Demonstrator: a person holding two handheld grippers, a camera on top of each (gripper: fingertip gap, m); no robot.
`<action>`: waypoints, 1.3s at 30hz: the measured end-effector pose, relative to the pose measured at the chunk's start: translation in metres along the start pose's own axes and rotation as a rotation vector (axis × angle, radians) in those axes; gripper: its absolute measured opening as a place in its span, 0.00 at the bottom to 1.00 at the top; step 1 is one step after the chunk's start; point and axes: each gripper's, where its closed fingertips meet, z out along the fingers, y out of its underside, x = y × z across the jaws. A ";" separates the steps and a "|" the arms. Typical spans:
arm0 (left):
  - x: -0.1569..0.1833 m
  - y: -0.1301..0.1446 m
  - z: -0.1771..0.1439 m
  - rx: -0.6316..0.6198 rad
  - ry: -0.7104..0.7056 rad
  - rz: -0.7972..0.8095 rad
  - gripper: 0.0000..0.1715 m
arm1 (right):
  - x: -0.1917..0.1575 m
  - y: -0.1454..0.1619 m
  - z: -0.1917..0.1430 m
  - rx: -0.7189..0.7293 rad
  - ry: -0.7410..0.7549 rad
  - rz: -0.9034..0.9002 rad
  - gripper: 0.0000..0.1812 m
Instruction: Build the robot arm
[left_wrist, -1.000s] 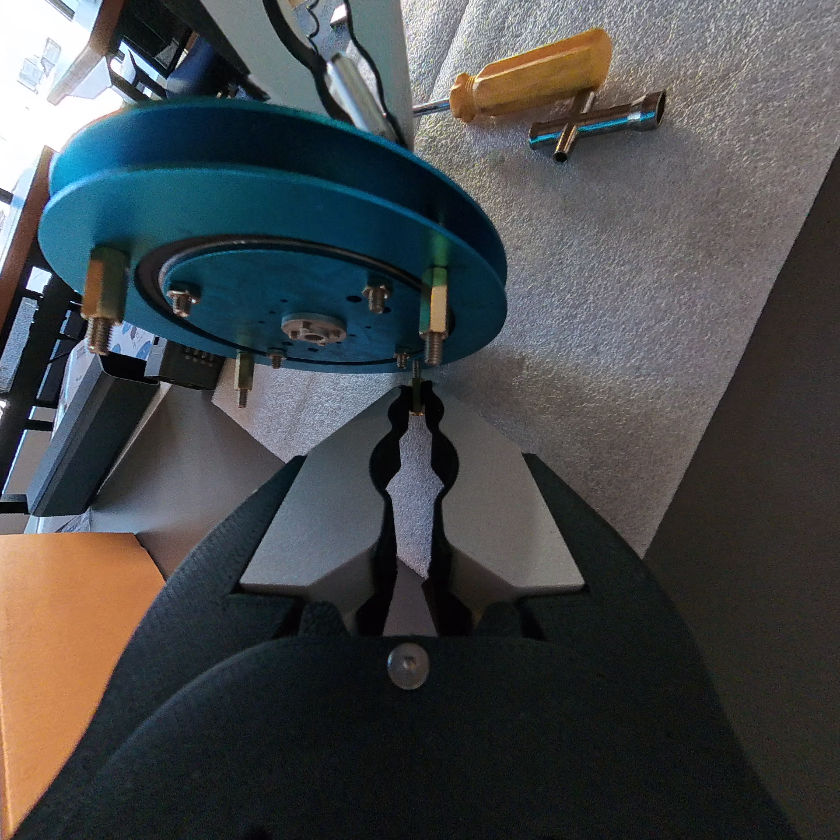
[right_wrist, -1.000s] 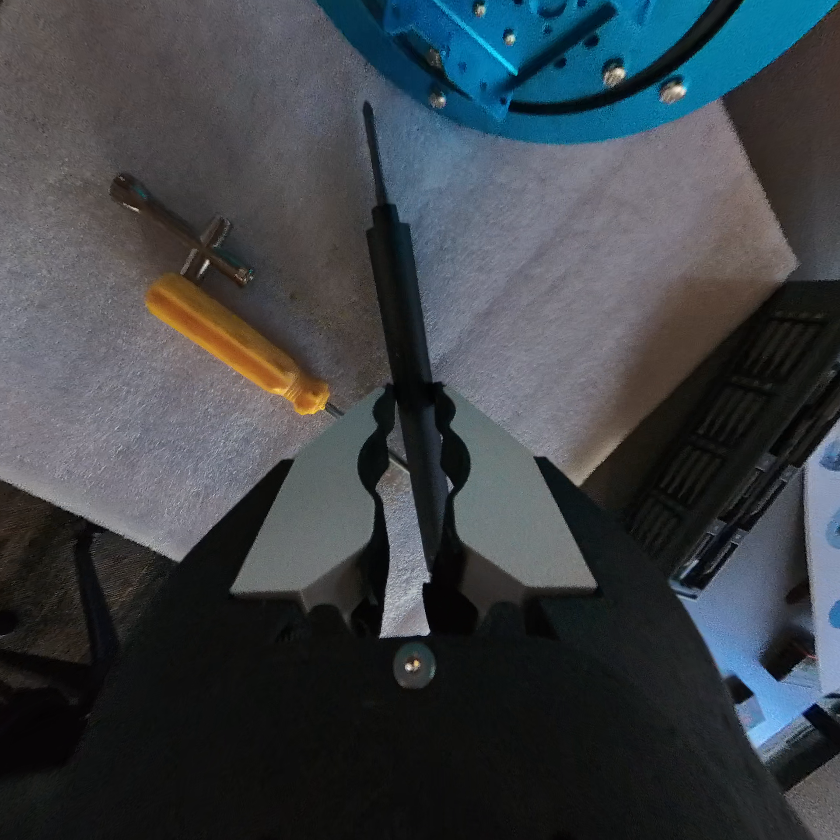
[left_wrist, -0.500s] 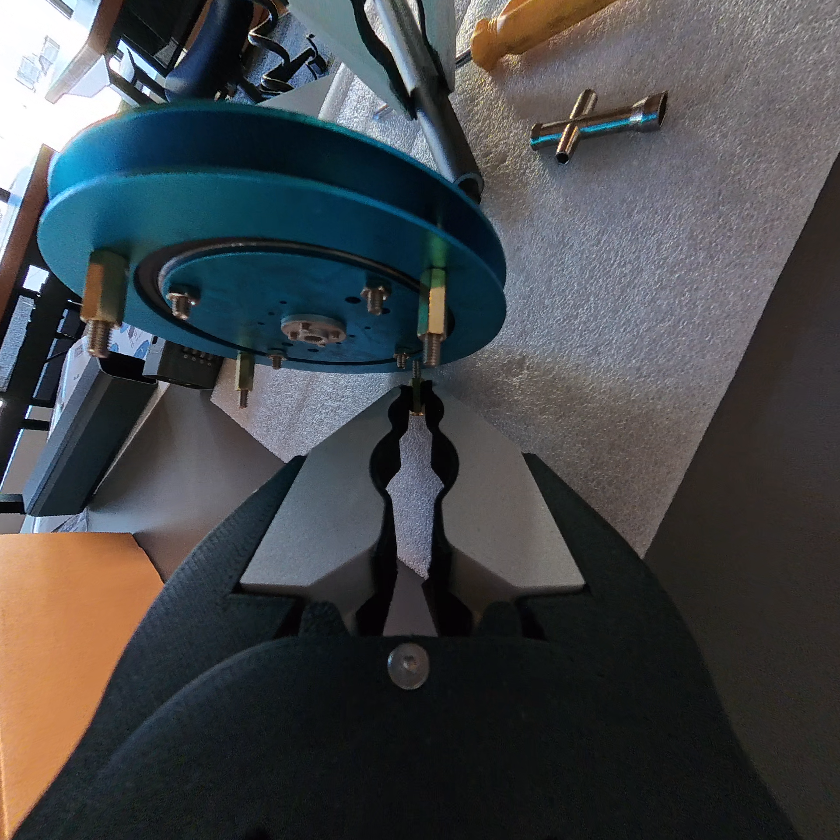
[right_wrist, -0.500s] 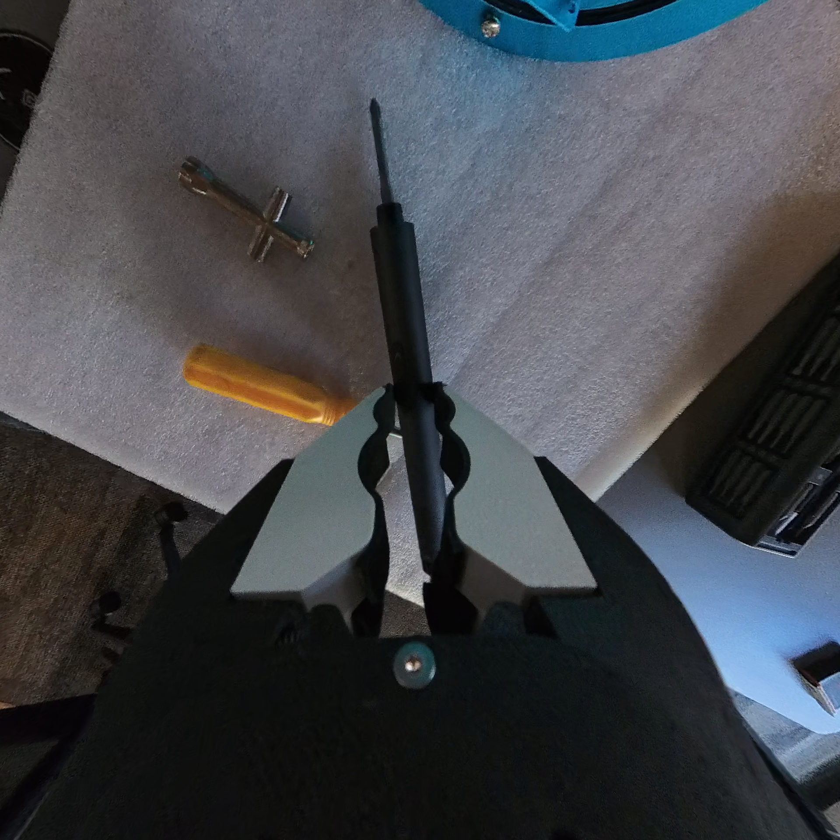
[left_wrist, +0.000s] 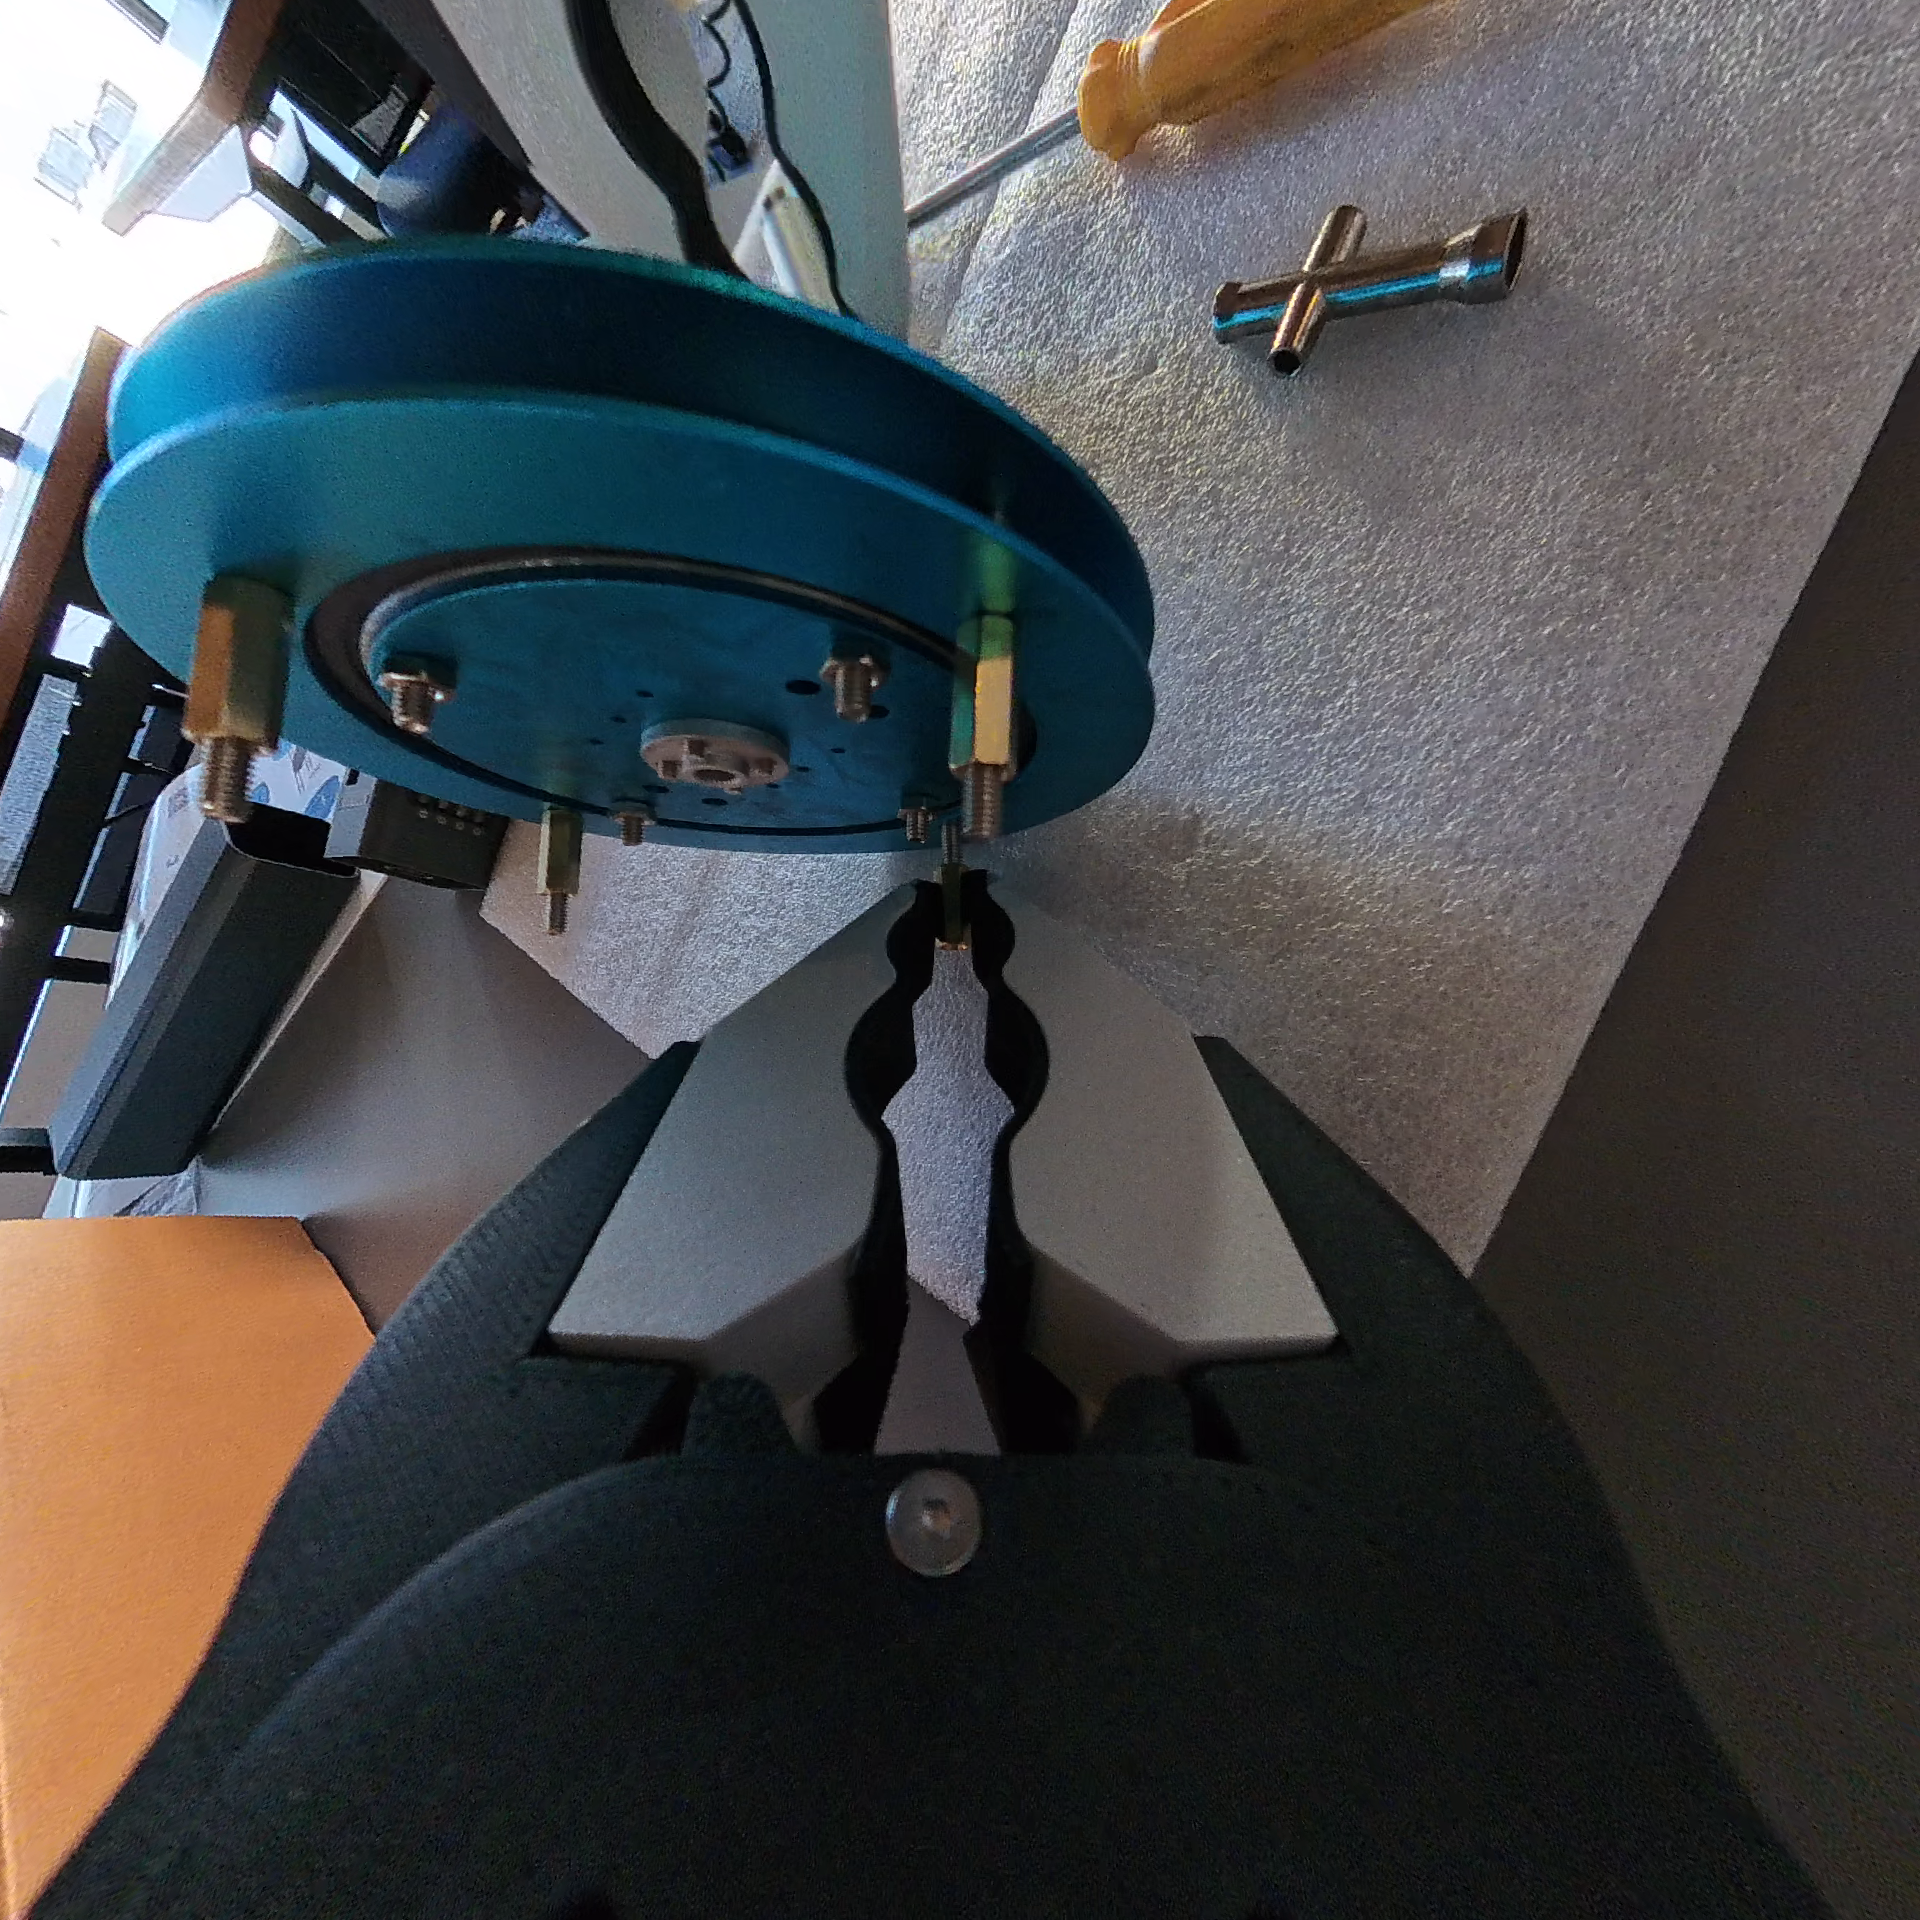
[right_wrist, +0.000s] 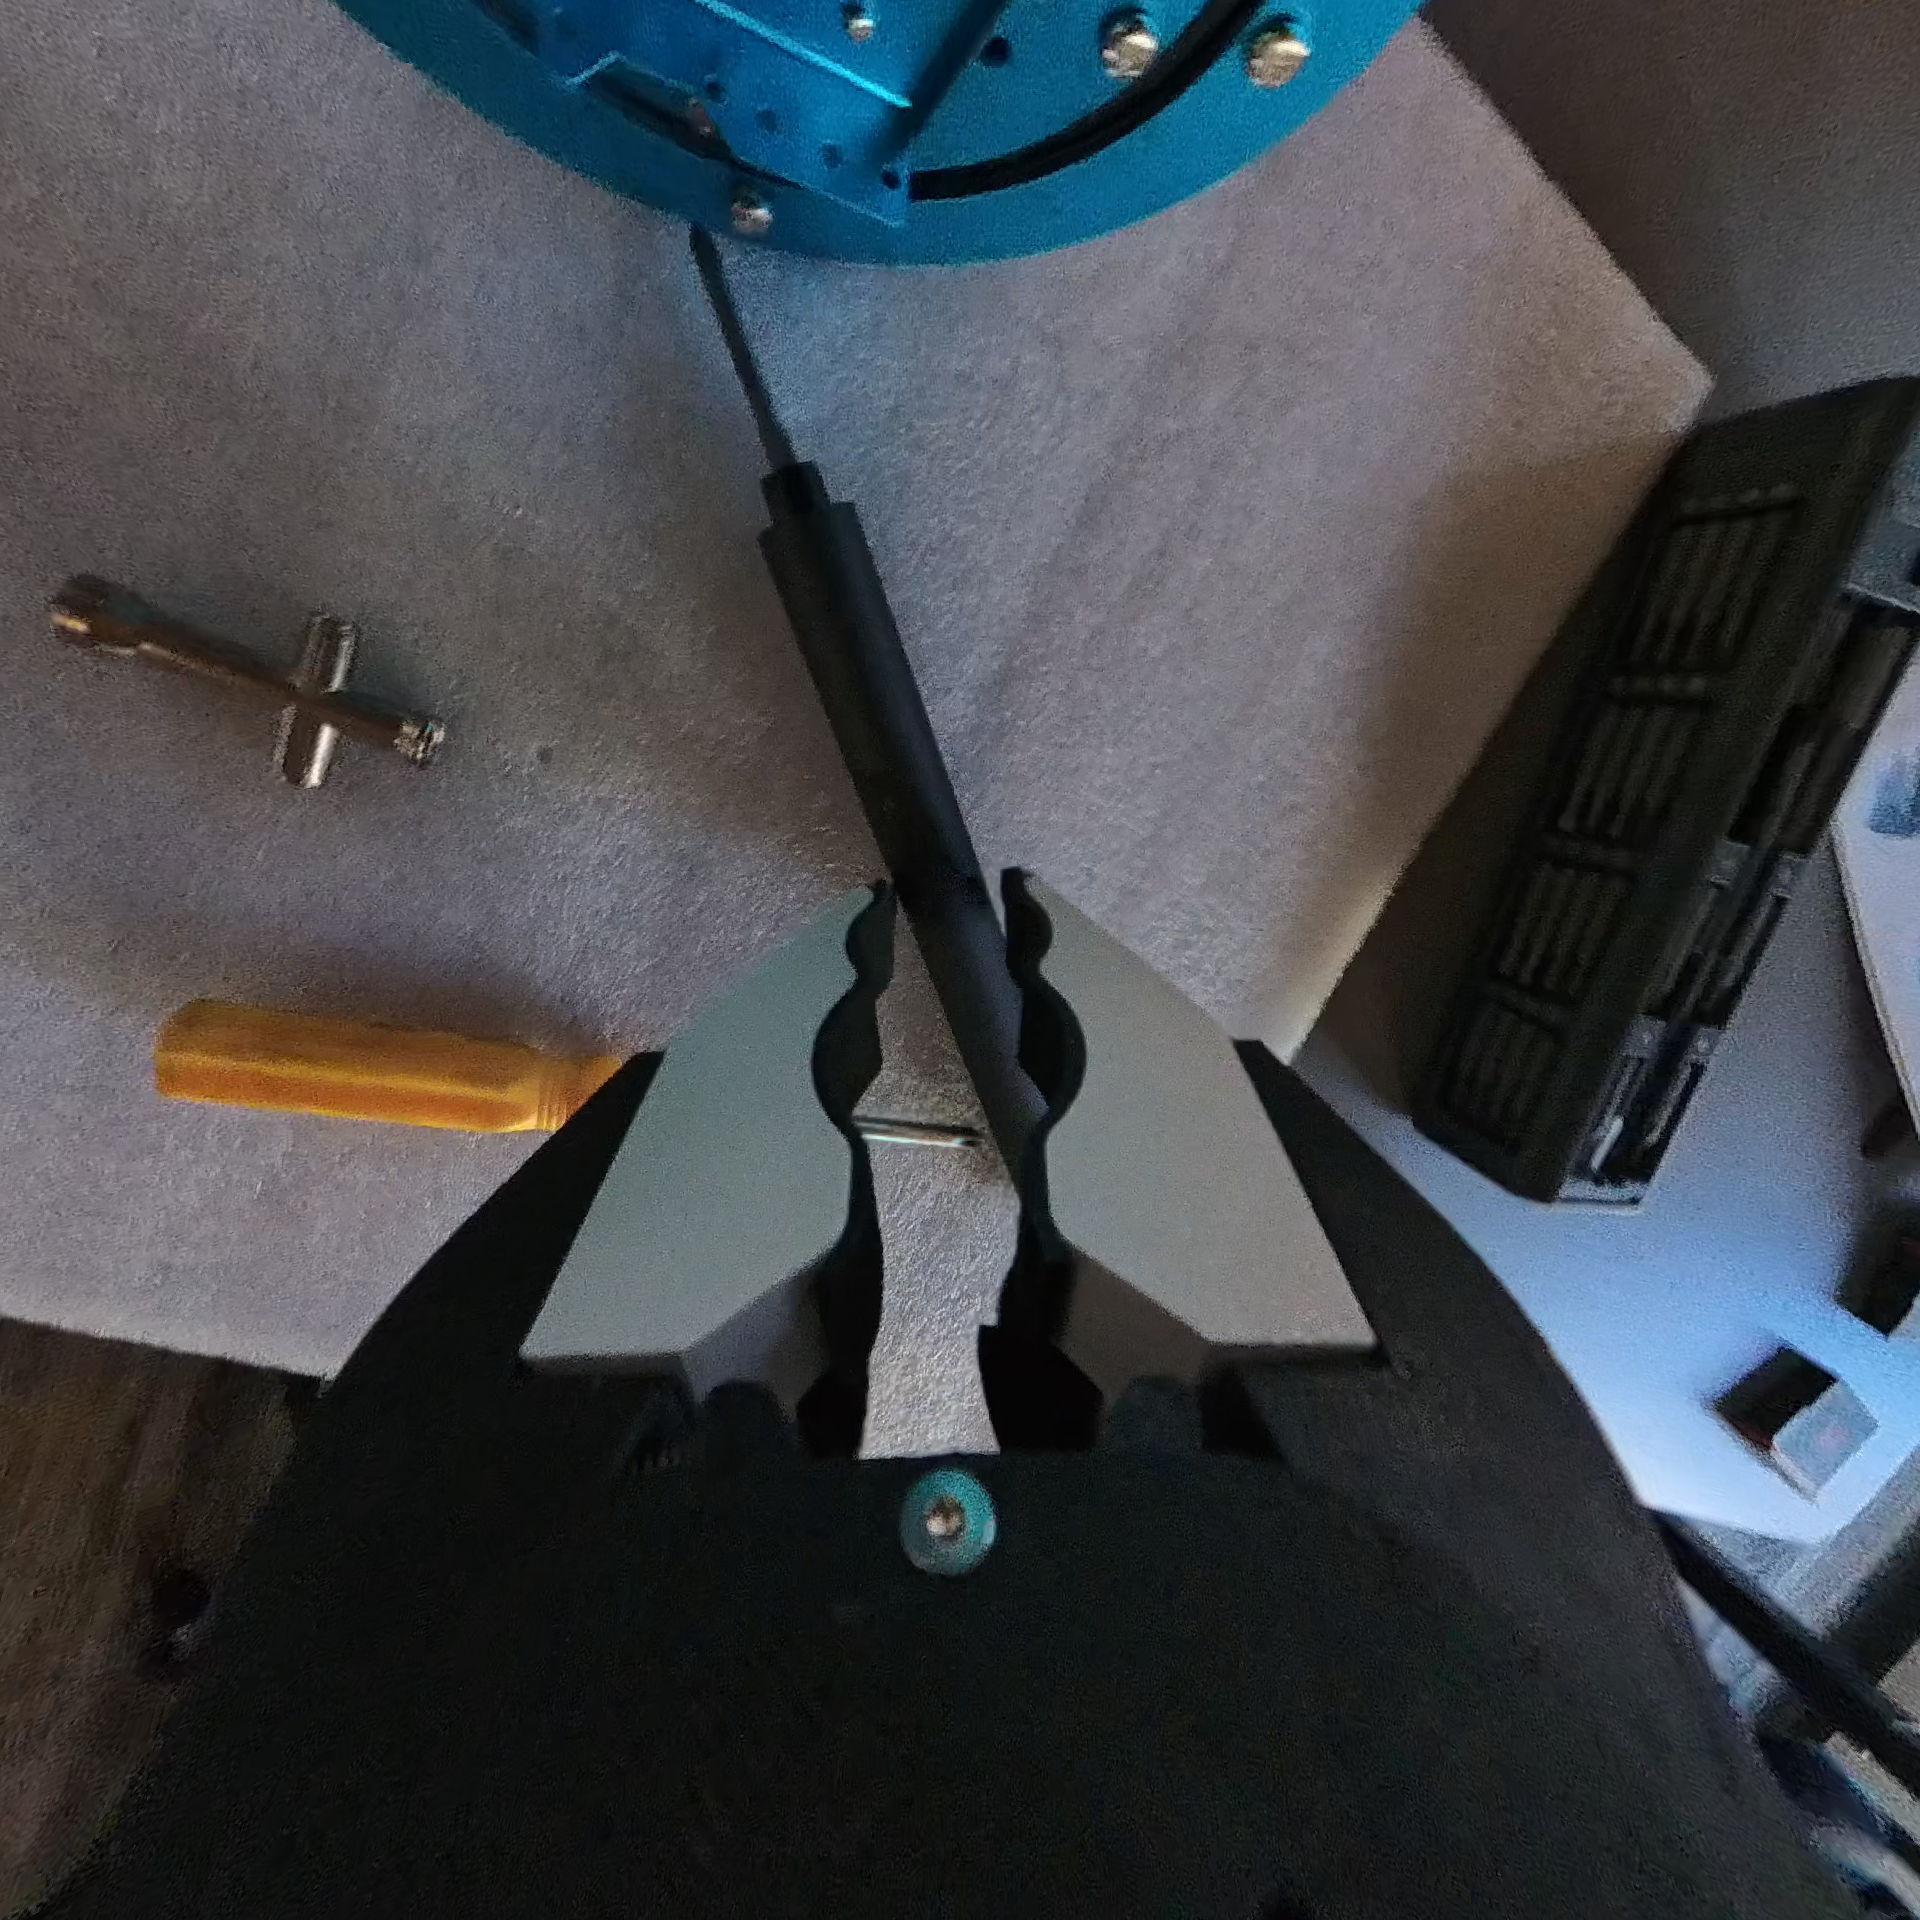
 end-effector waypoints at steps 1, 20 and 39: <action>0.000 0.000 0.000 0.000 -0.001 0.001 0.03 | 0.004 0.001 -0.007 0.027 0.045 0.061 0.13; 0.000 0.000 0.000 -0.007 -0.019 0.026 0.03 | -0.041 0.037 -0.012 -0.038 0.126 1.070 0.02; 0.000 0.000 0.000 -0.001 -0.012 0.013 0.03 | 0.045 -0.050 0.034 -0.050 -0.159 0.182 0.03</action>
